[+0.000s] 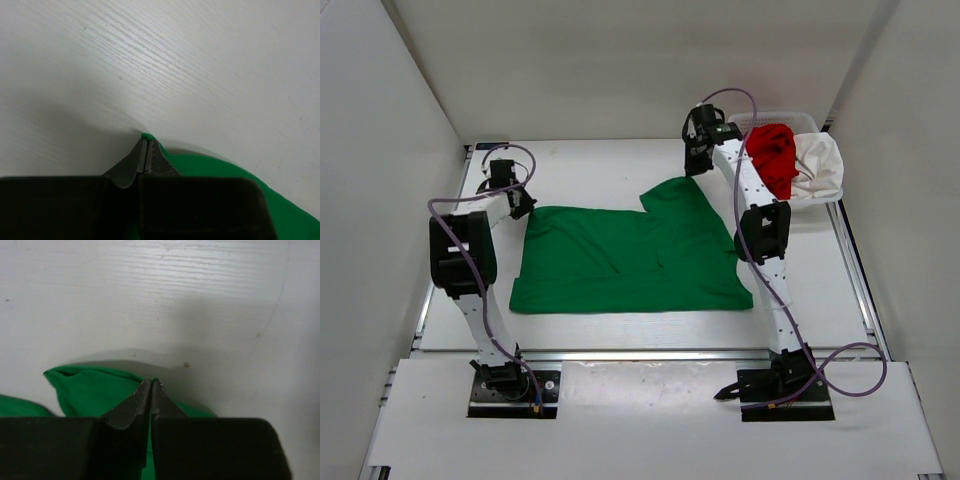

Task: Fold and stack the t-shirts
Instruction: Grap the side of the flattened tshirt furthest away from the robot with both arms, then fold the other side of the tshirt into a rectangle

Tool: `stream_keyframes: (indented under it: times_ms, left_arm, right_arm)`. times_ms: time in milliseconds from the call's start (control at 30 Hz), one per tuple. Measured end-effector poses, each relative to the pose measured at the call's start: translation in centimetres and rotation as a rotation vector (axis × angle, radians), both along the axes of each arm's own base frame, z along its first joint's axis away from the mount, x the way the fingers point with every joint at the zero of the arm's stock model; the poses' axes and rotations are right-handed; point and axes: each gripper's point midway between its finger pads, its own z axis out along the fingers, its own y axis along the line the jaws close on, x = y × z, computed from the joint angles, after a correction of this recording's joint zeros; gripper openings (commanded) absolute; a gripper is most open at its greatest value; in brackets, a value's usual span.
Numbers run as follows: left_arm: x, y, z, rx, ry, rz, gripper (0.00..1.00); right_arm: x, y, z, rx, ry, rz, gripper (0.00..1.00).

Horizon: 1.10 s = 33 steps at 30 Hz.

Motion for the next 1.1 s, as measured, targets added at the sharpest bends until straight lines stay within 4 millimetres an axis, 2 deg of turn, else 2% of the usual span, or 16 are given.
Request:
stream_keyframes:
  times_ms: [200,267,367,467,567,633,733,800,900,1100]
  left_arm:
    - [-0.5,-0.3,2.8,0.003,-0.059,-0.005,0.00]
    - [-0.7,-0.3,4.0,-0.001,-0.089,-0.009,0.00]
    - [-1.6,-0.3,5.2,0.000,-0.110,-0.010,0.00]
    - [-2.3,-0.2,6.1,0.002,-0.130,-0.009,0.00]
    - [-3.1,-0.3,6.0,0.000,-0.128,-0.010,0.00]
    - [-3.9,-0.4,5.7,0.000,-0.116,-0.012,0.00]
    - [-5.4,-0.4,5.0,0.004,-0.098,-0.015,0.00]
    - [-6.3,-0.4,4.7,0.009,-0.087,-0.018,0.00]
    - [-7.3,-0.1,4.7,0.032,-0.073,-0.017,0.00]
    - [-7.8,0.4,5.8,0.058,-0.089,-0.013,0.00]
  right_arm:
    - [-2.2,0.2,5.7,0.002,-0.019,0.012,0.00]
    - [-3.5,0.5,7.7,-0.010,-0.031,0.019,0.00]
    - [-6.3,0.9,9.6,-0.048,-0.026,0.036,0.00]
    - [-10.0,1.2,9.6,-0.080,-0.007,0.070,0.00]
    - [-14.8,0.7,7.6,-0.080,0.038,0.101,0.00]
    - [-17.5,-0.7,6.4,-0.078,0.074,0.094,0.00]
    - [-18.8,-2.7,5.5,-0.068,0.077,0.054,0.00]
    - [-19.2,-3.8,5.5,-0.046,0.038,0.022,0.00]
    - [-20.9,-5.2,5.6,-0.028,0.010,-0.007,0.00]
    - [-23.6,-5.8,6.7,0.009,-0.044,-0.003,0.00]
